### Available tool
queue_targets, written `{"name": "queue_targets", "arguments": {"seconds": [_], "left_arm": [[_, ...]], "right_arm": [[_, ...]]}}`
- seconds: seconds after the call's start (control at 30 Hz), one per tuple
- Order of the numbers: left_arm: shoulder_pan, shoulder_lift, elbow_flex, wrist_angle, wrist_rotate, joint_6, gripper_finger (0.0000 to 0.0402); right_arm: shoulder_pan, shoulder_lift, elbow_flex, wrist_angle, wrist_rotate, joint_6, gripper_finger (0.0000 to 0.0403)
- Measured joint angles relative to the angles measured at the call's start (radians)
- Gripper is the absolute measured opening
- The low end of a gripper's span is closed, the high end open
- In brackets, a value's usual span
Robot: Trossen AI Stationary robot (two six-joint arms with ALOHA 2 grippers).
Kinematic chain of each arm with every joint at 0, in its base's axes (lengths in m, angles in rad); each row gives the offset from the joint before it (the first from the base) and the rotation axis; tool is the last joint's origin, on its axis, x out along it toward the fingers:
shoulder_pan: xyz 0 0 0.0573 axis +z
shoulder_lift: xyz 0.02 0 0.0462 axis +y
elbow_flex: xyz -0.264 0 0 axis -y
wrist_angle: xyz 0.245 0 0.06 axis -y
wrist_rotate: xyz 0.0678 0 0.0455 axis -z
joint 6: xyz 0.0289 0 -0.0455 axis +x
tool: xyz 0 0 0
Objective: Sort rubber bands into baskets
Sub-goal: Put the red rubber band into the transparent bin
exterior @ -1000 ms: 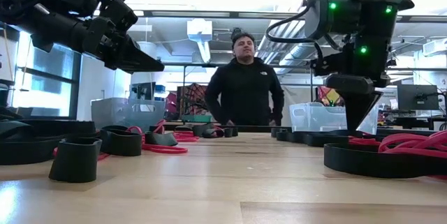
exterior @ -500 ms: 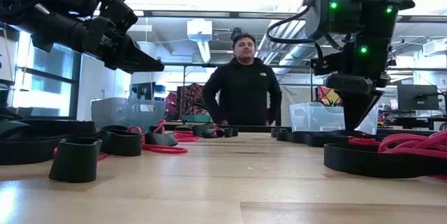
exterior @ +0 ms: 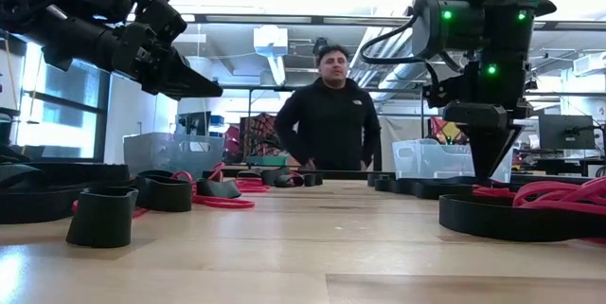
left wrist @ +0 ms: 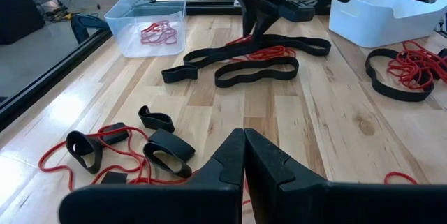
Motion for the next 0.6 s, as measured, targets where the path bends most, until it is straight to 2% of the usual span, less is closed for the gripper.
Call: {"name": "queue_targets", "arguments": {"seconds": [0.23,0.6], "left_arm": [[0.0,0.0,0.0,-0.001,0.0,0.0,0.0],[0.0,0.0,0.0,-0.001,0.0,0.0,0.0]], "right_arm": [[0.0,0.0,0.0,-0.001,-0.011,-0.035,0.0007],[0.02,-0.007,0.001,-0.034,-0.021,-0.045,0.0001]]}}
